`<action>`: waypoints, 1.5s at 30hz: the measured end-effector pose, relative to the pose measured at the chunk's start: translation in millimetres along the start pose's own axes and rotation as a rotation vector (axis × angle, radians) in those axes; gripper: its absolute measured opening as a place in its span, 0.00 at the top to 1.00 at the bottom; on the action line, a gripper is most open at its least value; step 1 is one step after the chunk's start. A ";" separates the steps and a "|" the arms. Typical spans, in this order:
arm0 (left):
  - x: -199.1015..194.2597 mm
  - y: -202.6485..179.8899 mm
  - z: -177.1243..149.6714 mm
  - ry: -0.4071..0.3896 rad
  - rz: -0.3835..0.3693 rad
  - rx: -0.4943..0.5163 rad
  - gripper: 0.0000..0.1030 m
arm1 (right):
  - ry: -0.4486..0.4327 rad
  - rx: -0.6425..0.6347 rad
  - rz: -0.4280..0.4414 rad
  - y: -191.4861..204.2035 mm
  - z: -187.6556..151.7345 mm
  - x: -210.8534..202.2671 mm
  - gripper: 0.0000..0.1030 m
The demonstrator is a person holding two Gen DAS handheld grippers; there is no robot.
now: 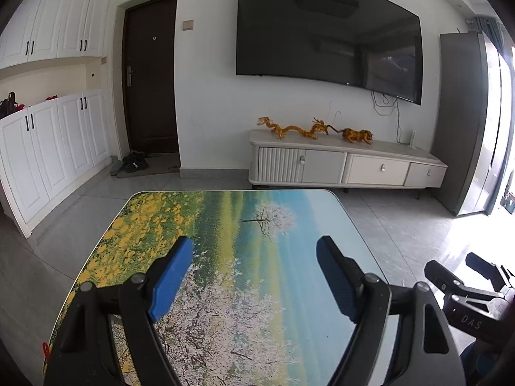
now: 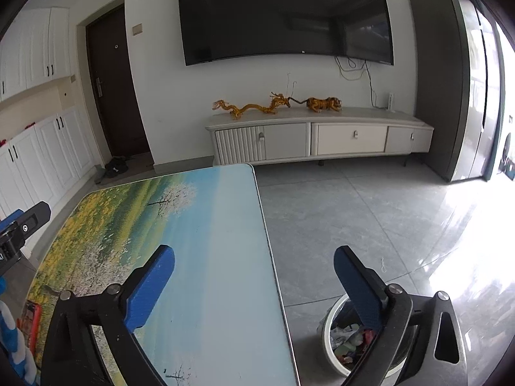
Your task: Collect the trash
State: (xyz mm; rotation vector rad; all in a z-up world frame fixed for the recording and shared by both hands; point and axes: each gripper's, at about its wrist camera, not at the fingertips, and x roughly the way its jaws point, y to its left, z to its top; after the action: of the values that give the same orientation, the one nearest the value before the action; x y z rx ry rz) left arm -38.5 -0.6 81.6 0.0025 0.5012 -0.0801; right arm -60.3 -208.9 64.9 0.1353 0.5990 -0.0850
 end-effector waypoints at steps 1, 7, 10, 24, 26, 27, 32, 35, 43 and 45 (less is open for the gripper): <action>0.1 -0.2 0.3 -0.002 0.003 0.002 0.22 | -0.010 -0.012 -0.009 3.6 0.7 -0.2 0.00; -0.6 -1.9 -1.7 -0.029 0.022 0.003 0.08 | -0.049 -0.036 -0.041 9.8 0.9 -1.3 0.00; -0.4 -5.6 -3.9 -0.037 0.027 0.004 0.04 | -0.053 -0.030 -0.053 6.5 -0.8 0.2 0.00; 0.9 -27.9 -11.7 -0.030 -0.017 0.045 0.00 | -0.070 0.012 -0.098 -11.7 -9.2 -0.1 0.00; 1.4 -28.8 -12.8 -0.030 -0.020 0.048 0.00 | -0.069 0.014 -0.099 -11.8 -9.9 0.5 0.00; 1.8 -29.1 -13.1 -0.029 -0.022 0.049 0.00 | -0.069 0.013 -0.100 -12.5 -10.3 0.6 0.00; 3.6 -29.4 -15.3 -0.019 -0.033 0.054 0.00 | -0.074 0.007 -0.116 -13.0 -10.9 0.4 0.00; 3.9 -30.4 -16.0 -0.018 -0.038 0.059 0.00 | -0.084 0.006 -0.132 -15.0 -11.2 -1.4 0.00; 7.1 -33.3 -17.4 0.002 -0.051 0.069 0.00 | -0.094 0.012 -0.151 -22.5 -11.5 -4.0 0.00; 7.3 -33.7 -17.7 0.007 -0.056 0.068 0.00 | -0.095 0.013 -0.153 -22.8 -11.8 -4.5 0.00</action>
State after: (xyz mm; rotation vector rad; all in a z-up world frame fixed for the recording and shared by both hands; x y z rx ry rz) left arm -43.2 -34.3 63.1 0.0550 0.5052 -0.1514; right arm -73.3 -229.5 55.5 0.0977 0.5138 -0.2428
